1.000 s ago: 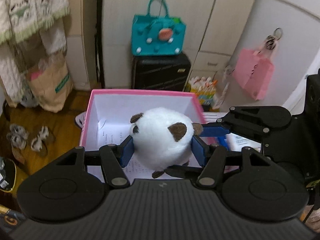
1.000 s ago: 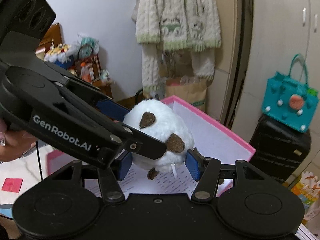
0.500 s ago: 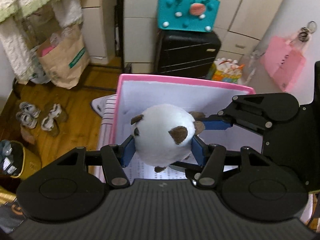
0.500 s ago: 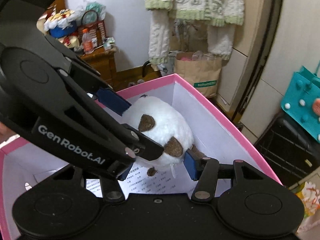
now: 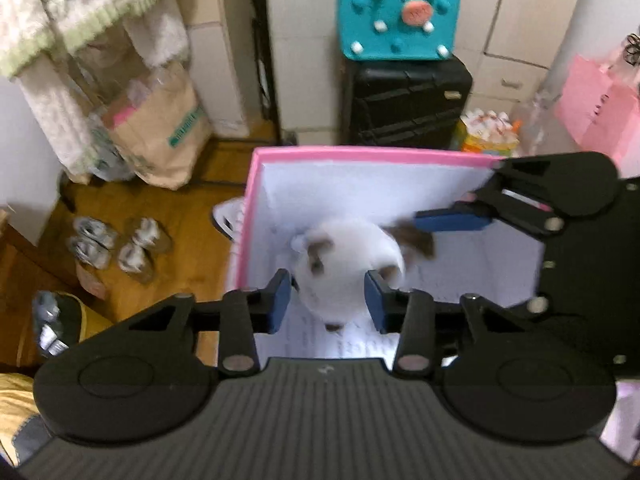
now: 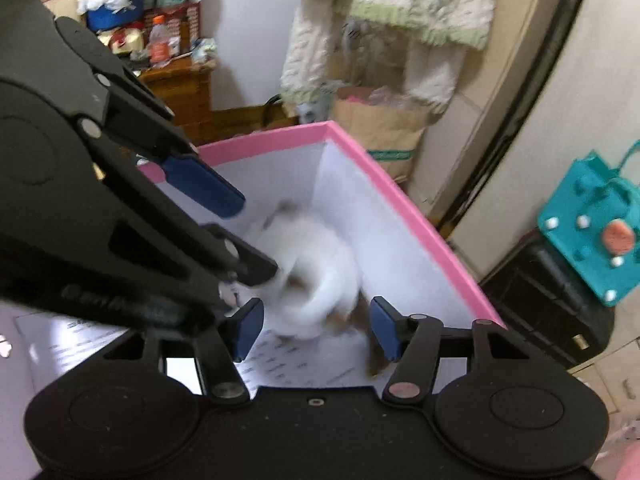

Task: Organize soft objects
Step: 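Lift the white plush toy with the left tool into the pink box, then open the left tool to release the plush and withdraw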

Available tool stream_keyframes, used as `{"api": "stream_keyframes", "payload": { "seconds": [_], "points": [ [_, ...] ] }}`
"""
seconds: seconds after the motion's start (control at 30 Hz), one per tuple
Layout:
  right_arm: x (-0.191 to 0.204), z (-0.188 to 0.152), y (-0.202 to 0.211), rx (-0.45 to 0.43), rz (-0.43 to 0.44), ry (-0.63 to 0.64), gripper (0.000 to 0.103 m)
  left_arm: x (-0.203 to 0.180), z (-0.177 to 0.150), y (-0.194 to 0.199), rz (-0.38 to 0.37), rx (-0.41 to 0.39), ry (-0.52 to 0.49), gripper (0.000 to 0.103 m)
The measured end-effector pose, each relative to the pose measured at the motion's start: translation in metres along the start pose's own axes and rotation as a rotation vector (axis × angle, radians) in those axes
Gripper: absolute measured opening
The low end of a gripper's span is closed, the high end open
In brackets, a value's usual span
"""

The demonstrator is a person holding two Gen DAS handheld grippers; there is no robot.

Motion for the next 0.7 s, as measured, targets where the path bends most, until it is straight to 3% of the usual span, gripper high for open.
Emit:
{"api": "stream_keyframes", "payload": {
  "seconds": [0.3, 0.57, 0.7],
  "points": [
    [0.002, -0.010, 0.056, -0.058, 0.054, -0.121, 0.063, -0.003, -0.011, 0.023, -0.007, -0.043, 0.003, 0.044],
    [0.012, -0.028, 0.104, -0.058, 0.078, -0.257, 0.063, -0.013, -0.022, 0.068, -0.076, -0.080, -0.011, 0.047],
    [0.022, -0.035, 0.127, -0.078, 0.083, -0.266, 0.063, -0.017, -0.025, 0.095, -0.067, -0.105, -0.041, 0.047]
  ]
}}
Point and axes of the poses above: each gripper's, at about its wrist camera, not at the fingertips, and y roughly against the way its jaws point, x to its left, z to its top, the point moved 9 cm from there along -y, roughly the way its jaws point, and after that the axes turned 5 degrees about -y, right-handed, at the moved point
